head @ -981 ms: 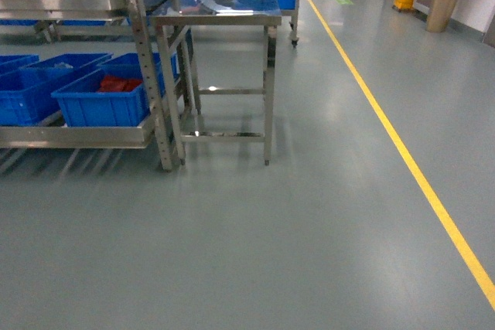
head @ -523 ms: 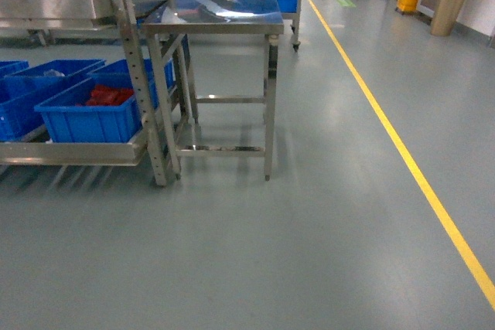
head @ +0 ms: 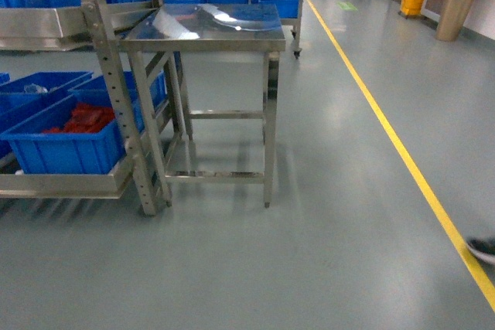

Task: Sort blue parts and orange caps into right shelf containers

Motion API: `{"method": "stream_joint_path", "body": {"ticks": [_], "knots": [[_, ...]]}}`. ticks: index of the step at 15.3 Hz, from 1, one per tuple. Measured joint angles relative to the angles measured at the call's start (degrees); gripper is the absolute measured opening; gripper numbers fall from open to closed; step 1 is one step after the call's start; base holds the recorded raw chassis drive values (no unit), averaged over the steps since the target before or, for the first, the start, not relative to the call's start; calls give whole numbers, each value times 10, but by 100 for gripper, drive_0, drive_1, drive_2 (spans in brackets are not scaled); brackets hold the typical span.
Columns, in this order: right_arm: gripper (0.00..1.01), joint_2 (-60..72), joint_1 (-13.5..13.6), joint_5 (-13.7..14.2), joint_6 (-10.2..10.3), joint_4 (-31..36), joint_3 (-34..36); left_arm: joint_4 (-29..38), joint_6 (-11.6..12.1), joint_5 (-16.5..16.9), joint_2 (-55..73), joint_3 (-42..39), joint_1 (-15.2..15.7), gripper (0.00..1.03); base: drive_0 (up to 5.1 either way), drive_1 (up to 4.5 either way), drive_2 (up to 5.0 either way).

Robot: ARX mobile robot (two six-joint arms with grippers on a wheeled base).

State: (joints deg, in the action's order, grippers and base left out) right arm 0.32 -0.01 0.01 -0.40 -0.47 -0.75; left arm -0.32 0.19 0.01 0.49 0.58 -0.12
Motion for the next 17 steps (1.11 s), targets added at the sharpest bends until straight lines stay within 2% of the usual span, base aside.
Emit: {"method": "stream_joint_path", "body": {"ticks": [16, 17], "knots": [[43, 0, 0, 0, 0, 1, 0, 2, 0, 0, 0, 0, 0, 42, -2, 415, -419], [43, 0, 0, 0, 0, 2, 0, 0, 0, 0, 0, 0, 0, 42, 0, 0, 0]]}}
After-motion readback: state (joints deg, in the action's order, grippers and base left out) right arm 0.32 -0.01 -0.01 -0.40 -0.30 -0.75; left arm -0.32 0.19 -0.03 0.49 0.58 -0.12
